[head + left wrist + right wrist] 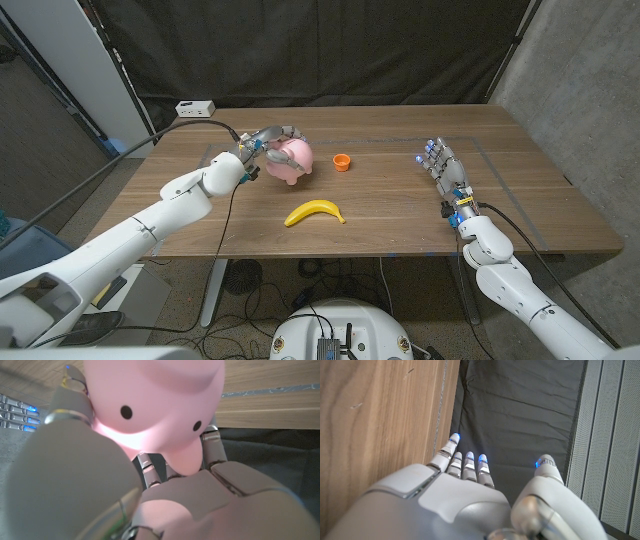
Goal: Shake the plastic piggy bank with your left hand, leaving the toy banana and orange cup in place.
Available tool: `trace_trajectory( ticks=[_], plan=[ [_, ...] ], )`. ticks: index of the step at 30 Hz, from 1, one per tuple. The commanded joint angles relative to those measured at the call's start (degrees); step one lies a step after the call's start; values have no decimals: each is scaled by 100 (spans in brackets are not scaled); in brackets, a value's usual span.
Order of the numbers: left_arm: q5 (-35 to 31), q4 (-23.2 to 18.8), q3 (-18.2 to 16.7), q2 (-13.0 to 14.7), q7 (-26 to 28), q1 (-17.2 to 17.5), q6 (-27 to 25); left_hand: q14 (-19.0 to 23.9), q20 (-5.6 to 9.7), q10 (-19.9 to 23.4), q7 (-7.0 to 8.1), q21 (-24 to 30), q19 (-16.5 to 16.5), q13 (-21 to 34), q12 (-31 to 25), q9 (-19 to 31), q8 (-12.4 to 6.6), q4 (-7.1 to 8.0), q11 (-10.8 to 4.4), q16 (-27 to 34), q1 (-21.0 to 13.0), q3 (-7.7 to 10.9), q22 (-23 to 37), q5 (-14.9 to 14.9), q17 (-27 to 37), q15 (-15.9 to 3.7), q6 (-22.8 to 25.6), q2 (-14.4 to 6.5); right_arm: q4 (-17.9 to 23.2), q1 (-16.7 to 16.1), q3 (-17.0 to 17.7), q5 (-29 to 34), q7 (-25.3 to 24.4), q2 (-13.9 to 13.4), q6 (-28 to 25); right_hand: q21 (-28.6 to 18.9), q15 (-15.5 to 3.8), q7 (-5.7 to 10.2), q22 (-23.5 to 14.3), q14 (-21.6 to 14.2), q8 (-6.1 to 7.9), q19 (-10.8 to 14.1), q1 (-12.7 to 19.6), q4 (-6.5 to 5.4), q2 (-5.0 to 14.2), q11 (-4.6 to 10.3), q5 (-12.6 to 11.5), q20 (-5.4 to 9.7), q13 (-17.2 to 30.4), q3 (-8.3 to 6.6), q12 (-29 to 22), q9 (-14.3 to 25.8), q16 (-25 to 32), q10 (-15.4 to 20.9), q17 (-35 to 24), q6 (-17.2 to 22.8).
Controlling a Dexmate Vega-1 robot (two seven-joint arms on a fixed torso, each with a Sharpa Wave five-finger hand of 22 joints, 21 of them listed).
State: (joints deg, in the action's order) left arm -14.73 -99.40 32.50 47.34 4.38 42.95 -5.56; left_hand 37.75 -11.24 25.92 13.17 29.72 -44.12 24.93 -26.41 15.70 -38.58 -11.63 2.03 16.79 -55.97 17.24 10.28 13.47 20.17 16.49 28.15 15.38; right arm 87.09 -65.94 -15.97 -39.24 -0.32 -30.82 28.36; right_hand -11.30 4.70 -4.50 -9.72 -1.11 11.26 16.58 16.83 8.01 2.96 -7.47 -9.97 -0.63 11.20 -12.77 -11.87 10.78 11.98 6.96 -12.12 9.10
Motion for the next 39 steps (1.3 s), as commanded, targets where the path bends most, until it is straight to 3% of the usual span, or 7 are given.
trace_trajectory(
  ticks=[1, 23, 39],
  plan=[
    [-38, 235, 149, -92, -14, -90, 76, 2072, 841, 2513, -1876, 45, -787, 2427, -194, 1057, 4, 202, -209, 47, -2283, 696, 28, 45, 26, -2220, 1897, -2228, -48, 46, -13, 7, -8, 19, -19, 24, 7, -30, -11, -9, -14, 17, 55, -9, -13, -15, -20, -9, 11, 16, 1, 9, -8, 12, -9, 11],
    [-81, 540, 345, -191, -146, -269, 191, 2073, 832, 2525, -1885, 80, -746, 2448, -154, 1067, 27, 203, -200, 34, -2282, 696, 28, 41, 40, -2216, 1910, -2228, -126, 103, -35, 12, -2, 60, -6, 21, 8, -29, -11, -11, -16, 25, 64, -8, -6, -11, -21, -13, 11, 17, 2, 9, -9, 10, -8, 4],
    [-29, 666, 431, -236, -303, -367, 185, 2008, 825, 2491, -1885, 84, -650, 2356, -48, 1010, 85, 197, -288, -12, -2290, 694, 29, 24, 37, -2203, 1921, -2223, -97, 68, -24, -10, -36, 49, -44, 21, 8, -21, -11, -19, -14, 27, 63, -11, -2, -17, -20, -17, 11, 20, 3, 10, -6, 9, -9, 9]
  ],
)
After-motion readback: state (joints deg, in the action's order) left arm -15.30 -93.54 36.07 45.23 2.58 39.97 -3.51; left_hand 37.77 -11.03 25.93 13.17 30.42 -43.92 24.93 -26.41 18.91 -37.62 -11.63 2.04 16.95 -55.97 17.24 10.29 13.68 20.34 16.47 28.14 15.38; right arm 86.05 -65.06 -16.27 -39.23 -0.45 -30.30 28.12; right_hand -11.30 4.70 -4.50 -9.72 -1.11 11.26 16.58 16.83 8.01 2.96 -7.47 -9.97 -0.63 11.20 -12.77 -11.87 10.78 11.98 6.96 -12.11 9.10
